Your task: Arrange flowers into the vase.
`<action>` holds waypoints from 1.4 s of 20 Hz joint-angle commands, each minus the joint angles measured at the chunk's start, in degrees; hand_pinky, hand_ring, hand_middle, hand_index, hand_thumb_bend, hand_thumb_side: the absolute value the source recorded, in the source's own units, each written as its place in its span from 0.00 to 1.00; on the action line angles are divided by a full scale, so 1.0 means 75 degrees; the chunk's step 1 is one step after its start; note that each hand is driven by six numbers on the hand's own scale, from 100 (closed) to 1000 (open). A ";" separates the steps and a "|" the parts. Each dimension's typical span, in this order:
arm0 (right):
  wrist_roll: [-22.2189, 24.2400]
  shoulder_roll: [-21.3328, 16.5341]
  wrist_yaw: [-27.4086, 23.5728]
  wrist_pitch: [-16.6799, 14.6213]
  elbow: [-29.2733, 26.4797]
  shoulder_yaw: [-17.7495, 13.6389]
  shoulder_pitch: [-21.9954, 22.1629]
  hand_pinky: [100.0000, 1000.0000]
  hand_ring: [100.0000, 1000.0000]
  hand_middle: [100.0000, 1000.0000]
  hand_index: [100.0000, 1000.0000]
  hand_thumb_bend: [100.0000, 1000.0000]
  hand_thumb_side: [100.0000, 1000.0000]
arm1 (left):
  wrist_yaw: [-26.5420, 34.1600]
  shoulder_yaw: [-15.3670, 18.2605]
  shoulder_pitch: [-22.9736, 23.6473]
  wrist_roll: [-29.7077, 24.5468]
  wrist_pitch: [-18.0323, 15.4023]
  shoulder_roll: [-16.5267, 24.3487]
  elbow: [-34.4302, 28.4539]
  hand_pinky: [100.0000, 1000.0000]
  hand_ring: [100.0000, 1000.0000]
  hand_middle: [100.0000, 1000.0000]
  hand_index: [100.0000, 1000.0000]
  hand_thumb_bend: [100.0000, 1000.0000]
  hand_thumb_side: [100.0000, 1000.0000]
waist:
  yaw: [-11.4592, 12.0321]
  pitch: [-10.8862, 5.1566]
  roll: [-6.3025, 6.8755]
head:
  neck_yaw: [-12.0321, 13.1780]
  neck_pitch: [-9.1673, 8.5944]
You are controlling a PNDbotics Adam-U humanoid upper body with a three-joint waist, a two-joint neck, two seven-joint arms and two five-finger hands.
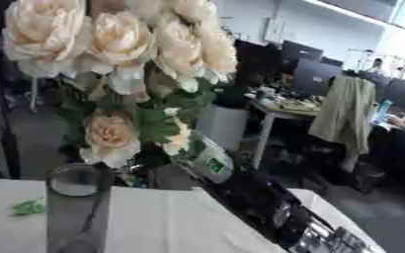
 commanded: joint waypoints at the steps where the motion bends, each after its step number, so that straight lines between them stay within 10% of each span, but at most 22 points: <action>1: -0.0095 -0.0288 0.0110 0.0028 -0.0014 -0.0109 -0.0129 1.00 1.00 0.97 0.88 0.00 0.81 | -0.0035 0.0001 -0.0144 -0.0028 -0.0005 0.0089 -0.0077 0.70 0.60 0.58 0.68 0.96 0.84 | 0.0007 -0.0099 0.0059 | 0.0015 -0.0095; 28: -0.1152 -0.0198 -0.0306 0.1267 0.0664 -0.0213 -0.0001 1.00 1.00 0.92 0.84 0.00 0.91 | 0.0011 -0.0041 -0.0182 -0.0105 -0.0003 0.0054 -0.0033 0.70 0.60 0.58 0.68 0.97 0.83 | 0.0067 -0.0023 0.0080 | 0.0032 -0.0142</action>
